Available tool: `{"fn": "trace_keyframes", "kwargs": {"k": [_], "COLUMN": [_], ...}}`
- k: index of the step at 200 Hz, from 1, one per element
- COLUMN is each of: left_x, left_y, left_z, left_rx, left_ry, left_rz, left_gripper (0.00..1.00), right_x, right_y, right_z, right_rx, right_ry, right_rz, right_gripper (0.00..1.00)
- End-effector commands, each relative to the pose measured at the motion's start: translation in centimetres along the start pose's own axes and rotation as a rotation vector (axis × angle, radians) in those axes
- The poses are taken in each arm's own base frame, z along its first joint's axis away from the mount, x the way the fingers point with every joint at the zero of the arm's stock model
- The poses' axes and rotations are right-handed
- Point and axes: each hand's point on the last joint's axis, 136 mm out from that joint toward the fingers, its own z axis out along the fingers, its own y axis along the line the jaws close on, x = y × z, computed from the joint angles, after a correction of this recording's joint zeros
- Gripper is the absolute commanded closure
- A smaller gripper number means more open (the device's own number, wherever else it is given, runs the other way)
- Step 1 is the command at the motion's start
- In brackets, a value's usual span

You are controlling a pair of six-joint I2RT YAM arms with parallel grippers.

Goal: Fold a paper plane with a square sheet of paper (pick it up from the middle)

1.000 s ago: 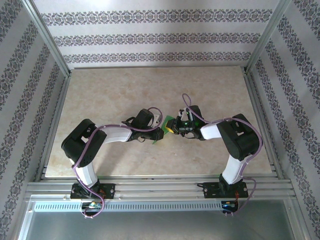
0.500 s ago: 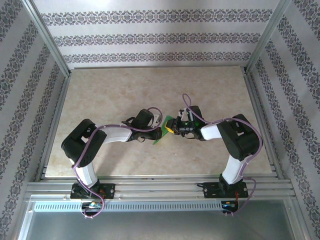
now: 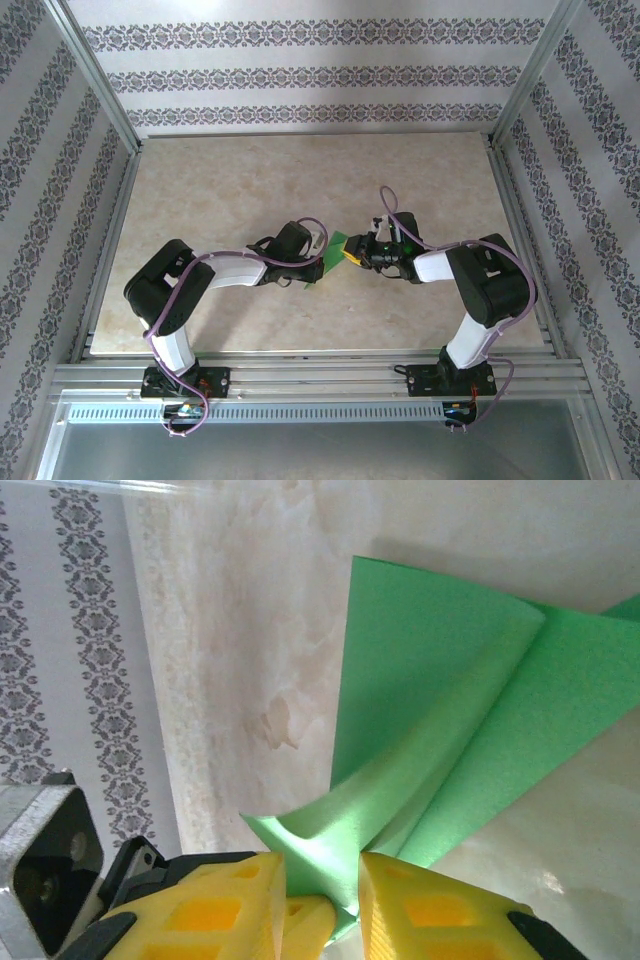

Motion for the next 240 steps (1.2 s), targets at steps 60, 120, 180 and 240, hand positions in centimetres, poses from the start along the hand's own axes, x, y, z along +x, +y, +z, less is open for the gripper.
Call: {"fn": "trace_keyframes", "kwargs": {"k": [60, 120, 180, 240], "left_x": [0.5, 1.2, 1.1, 1.4], "left_y": [-0.5, -0.3, -0.3, 0.0], "left_z": [0.4, 0.9, 1.0, 1.1], "left_rx": [-0.011, -0.017, -0.021, -0.032], "left_ry": [0.073, 0.114, 0.124, 0.137], "left_rz": [0.012, 0.009, 0.011, 0.007], "left_gripper": [1.0, 1.0, 1.0, 1.0], "right_x": [1.4, 0.8, 1.4, 1.4], "right_y": [2.5, 2.0, 1.0, -0.7], "right_z": [1.0, 2.0, 2.5, 1.9], "right_rx": [-0.046, 0.001, 0.042, 0.123], "right_ry": [0.054, 0.053, 0.077, 0.044], "right_rz": [-0.121, -0.089, -0.078, -0.05], "right_gripper": [0.74, 0.74, 0.75, 0.75]}}
